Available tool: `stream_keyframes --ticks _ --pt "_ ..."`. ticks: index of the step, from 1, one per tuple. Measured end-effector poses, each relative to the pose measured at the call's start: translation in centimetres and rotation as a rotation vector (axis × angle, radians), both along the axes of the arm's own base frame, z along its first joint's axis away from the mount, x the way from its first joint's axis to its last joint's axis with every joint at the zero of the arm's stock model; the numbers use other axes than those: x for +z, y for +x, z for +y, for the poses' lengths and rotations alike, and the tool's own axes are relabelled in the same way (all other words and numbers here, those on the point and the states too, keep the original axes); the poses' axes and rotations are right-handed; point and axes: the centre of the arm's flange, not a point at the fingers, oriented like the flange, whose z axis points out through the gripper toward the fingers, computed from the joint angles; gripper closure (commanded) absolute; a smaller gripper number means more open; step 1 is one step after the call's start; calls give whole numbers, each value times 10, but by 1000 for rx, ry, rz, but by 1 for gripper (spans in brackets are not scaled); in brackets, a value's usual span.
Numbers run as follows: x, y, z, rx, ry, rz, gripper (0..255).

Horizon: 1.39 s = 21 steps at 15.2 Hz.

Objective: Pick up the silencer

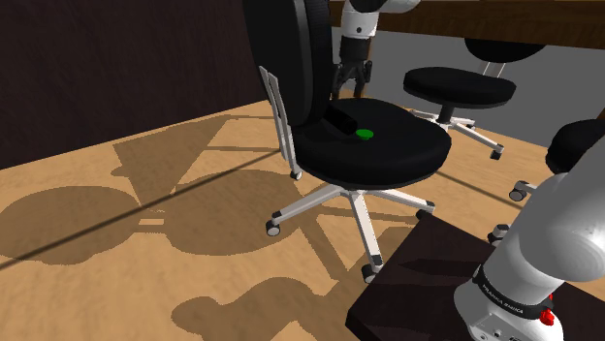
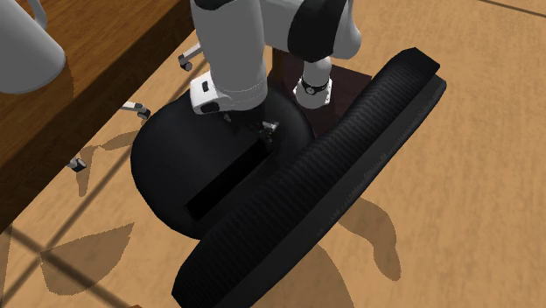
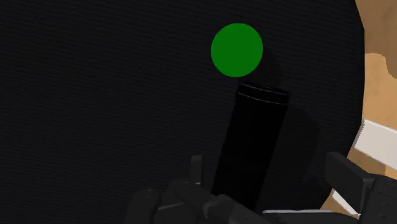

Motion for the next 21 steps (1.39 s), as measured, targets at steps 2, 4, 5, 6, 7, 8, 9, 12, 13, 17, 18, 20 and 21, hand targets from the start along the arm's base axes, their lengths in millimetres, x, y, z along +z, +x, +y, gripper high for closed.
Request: stream_keyframes --ticks 2,4,5,6,7,8,9,12,13,17,18,20,21 --pt "-7 26 -8 -36 15 14 0" --pt "-21 51 -18 -71 30 31 0" --pt "-26 62 -22 -89 38 39 0" --pt "-28 73 -27 -101 43 45 0" --pt "-34 76 -27 -107 46 48 0" --pt "-39 78 -28 -110 47 49 0" --pt "-44 79 -28 -112 48 50 0" --pt "-59 79 -27 -113 49 50 0" --pt "-66 80 -28 -113 49 50 0" --pt "-72 80 -27 -114 49 50 255" --pt "-73 80 -27 -114 49 50 255" --pt "-73 80 -27 -114 49 50 255" --pt "-72 80 -27 -114 49 49 255"
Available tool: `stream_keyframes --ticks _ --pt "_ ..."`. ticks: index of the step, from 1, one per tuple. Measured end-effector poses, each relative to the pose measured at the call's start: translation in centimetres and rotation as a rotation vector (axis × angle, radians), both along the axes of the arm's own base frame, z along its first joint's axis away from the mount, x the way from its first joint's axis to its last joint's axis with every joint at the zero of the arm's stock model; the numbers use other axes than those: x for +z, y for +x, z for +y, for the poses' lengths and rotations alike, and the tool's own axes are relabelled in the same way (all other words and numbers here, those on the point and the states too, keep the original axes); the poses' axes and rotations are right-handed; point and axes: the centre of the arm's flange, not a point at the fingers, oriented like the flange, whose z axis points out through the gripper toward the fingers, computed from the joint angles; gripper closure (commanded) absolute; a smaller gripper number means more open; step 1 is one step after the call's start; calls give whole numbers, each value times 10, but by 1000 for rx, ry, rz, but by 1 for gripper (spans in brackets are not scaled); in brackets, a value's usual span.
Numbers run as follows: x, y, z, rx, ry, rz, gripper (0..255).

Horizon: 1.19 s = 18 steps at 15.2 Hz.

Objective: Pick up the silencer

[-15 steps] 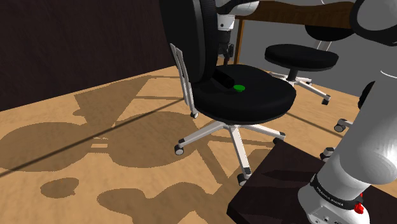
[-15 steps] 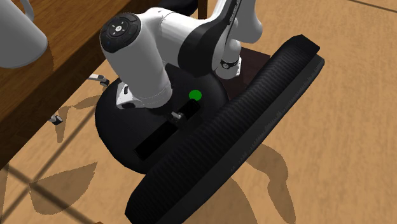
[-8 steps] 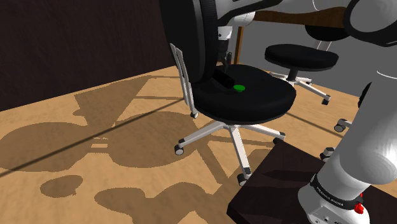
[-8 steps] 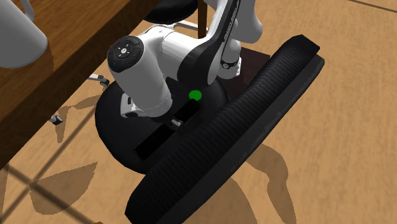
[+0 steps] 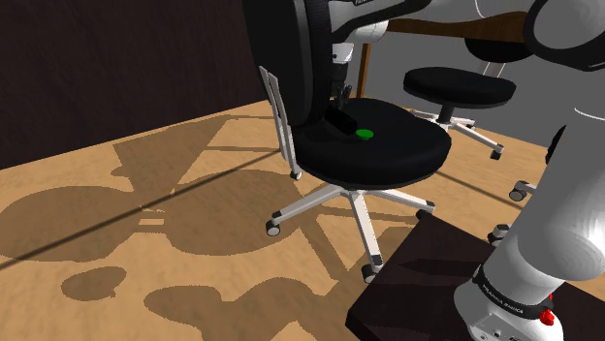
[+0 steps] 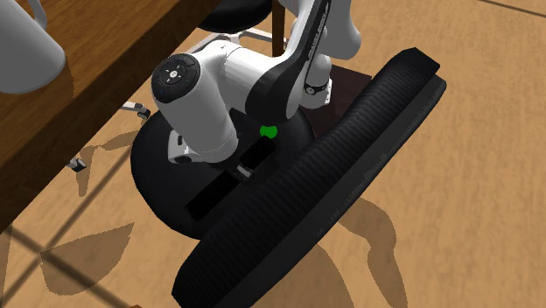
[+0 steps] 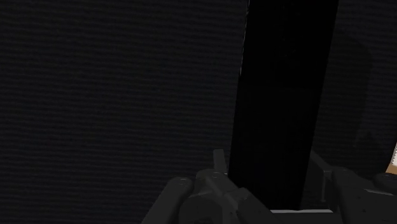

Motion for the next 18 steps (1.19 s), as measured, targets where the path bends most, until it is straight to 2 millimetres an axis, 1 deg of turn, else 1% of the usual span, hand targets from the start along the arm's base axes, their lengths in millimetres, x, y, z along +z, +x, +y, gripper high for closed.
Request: stream_keyframes --ticks 4,6,18 --pt "0 0 0 0 0 0 255" --pt "6 0 0 0 0 1 255" --pt "68 0 -1 1 0 0 255"
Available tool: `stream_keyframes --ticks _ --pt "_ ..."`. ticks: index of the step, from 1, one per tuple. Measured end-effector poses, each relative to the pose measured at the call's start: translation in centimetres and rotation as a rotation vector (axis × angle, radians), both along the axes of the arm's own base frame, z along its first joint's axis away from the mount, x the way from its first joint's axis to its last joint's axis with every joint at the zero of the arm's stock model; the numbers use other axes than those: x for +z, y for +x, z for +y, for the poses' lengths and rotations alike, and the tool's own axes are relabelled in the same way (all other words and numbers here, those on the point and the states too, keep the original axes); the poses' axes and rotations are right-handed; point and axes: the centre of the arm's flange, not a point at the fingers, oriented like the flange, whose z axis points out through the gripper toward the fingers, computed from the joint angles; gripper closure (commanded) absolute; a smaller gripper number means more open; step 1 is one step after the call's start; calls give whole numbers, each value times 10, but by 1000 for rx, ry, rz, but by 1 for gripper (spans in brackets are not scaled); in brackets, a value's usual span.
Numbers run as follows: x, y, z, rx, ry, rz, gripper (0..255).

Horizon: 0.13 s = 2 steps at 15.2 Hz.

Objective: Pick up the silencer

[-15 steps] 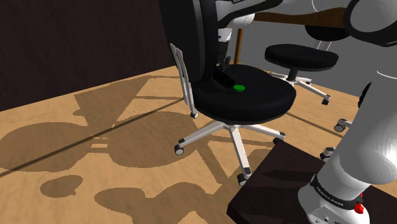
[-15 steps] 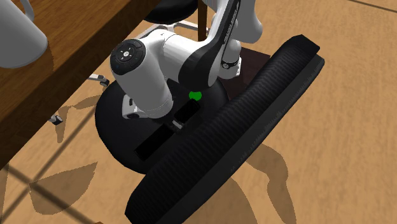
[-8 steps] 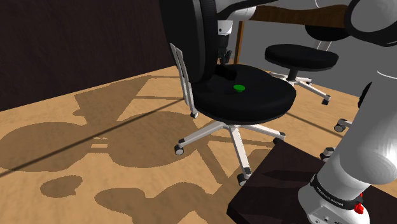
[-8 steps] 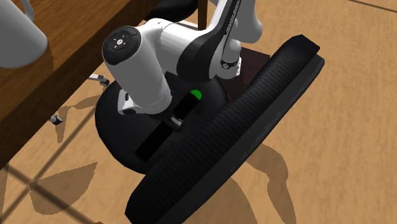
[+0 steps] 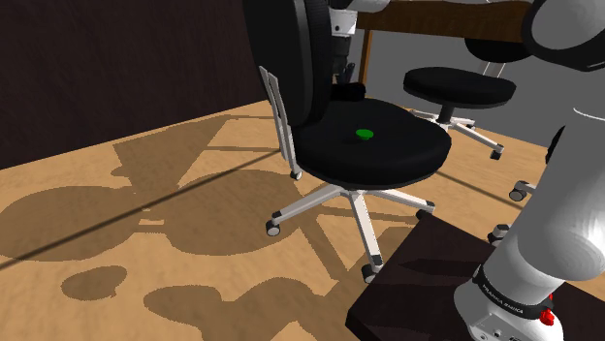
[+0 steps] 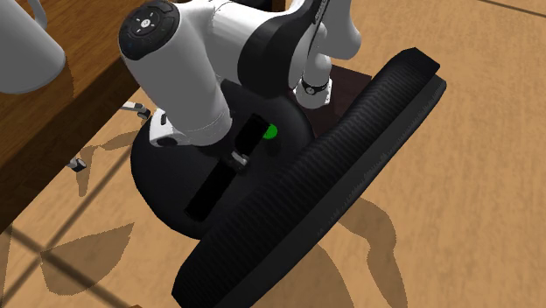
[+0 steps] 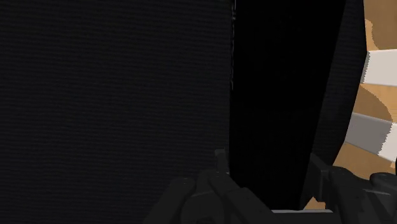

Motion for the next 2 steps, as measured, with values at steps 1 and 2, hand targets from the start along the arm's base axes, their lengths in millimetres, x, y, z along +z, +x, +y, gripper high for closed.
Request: stream_keyframes --ticks 1,2 --pt "5 0 0 0 0 0 255" --pt "9 0 0 0 0 0 255"
